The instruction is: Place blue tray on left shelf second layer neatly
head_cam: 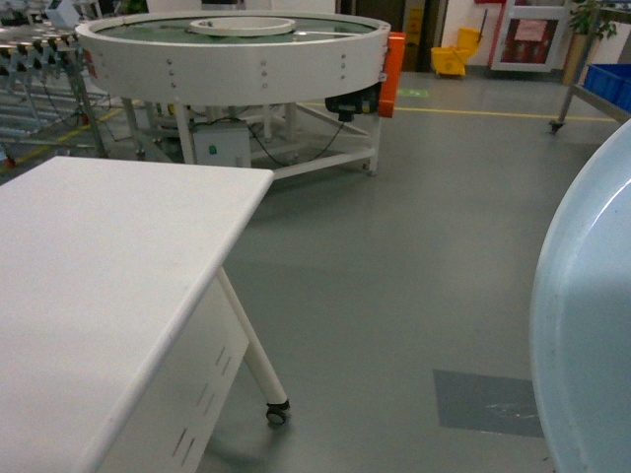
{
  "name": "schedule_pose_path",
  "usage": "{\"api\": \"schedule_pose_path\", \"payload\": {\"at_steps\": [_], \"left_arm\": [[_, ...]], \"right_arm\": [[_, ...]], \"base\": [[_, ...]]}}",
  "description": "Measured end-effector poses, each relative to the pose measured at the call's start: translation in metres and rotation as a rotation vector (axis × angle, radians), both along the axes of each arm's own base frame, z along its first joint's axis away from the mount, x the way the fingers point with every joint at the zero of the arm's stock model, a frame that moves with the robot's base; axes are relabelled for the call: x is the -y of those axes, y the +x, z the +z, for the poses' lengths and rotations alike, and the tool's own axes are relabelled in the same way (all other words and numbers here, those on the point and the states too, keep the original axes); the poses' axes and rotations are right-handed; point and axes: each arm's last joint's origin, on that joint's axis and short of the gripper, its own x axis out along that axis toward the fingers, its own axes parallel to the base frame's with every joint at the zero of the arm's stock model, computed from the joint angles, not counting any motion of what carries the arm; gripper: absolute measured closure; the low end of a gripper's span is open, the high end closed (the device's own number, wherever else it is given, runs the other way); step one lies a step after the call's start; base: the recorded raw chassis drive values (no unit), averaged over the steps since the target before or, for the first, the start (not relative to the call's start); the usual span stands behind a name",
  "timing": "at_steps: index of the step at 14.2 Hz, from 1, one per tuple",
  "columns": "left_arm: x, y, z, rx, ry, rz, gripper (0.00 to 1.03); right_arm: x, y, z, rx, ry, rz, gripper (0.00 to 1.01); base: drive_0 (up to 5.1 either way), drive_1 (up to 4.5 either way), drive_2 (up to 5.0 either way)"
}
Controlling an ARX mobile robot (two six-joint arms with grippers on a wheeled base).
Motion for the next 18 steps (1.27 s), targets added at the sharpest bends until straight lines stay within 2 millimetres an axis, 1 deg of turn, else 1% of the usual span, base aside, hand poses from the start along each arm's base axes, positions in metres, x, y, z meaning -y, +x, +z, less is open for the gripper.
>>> {"api": "schedule_pose_path", "payload": {"at_steps": [8, 12, 18], "left_arm": [[0.0000, 0.0000, 0.0000, 0.000, 0.000, 0.000, 0.05], [0.0001, 0.0000, 0.0001, 0.001, 0.000, -0.001, 0.05], [0.0000, 0.0000, 0.0000, 0.000, 0.000, -0.001, 0.05]], "right_arm": [[0.0000, 0.0000, 0.0000, 0.000, 0.000, 0.000, 0.99], [0.0000, 0.0000, -0.0001, 0.002, 0.000, 0.001, 0.99], [0.0000, 0.0000, -0.0004, -0.001, 0.000, 0.000, 0.99]], "base": [[-1.6, -1.48, -1.7], [1.3, 0.39, -6.6], [3.1, 2.27, -4.8]]}}
